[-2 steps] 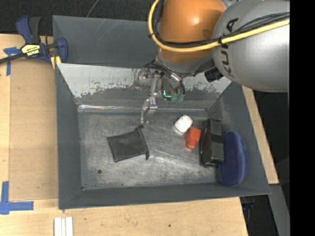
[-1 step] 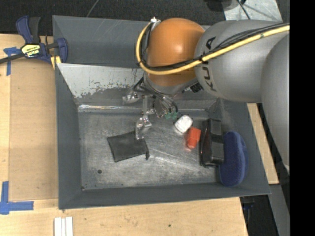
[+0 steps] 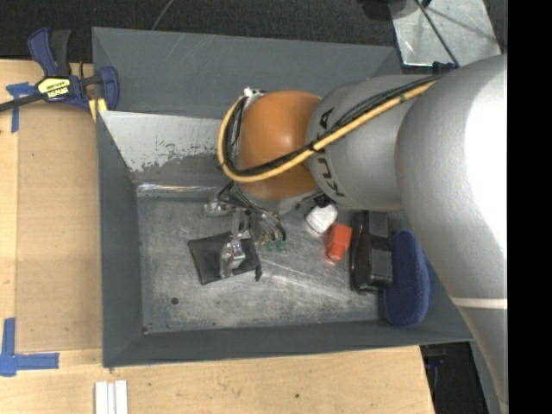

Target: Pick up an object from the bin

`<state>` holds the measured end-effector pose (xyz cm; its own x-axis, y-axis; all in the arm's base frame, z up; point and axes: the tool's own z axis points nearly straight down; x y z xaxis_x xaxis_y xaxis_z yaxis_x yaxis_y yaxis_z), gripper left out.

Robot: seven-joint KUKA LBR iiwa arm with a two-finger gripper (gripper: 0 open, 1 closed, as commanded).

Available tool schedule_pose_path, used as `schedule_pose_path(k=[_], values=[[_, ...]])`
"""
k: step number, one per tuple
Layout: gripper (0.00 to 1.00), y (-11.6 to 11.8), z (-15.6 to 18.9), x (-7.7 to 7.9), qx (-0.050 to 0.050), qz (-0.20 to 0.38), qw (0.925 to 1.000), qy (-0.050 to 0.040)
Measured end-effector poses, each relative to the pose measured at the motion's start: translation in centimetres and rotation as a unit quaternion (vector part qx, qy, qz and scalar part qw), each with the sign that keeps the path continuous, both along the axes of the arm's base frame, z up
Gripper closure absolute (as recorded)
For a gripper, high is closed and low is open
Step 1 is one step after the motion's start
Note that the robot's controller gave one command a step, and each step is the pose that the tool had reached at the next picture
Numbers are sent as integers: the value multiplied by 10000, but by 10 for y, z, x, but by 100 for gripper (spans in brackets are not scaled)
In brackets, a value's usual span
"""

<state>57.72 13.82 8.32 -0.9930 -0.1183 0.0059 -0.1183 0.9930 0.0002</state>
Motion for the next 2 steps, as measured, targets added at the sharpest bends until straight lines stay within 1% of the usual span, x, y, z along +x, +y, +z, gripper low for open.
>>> schedule_pose_path(k=[1,2], values=[[100,-1,5,3,7,-11,10000,-44],[100,14,70,6,13,2481,9687,-72]])
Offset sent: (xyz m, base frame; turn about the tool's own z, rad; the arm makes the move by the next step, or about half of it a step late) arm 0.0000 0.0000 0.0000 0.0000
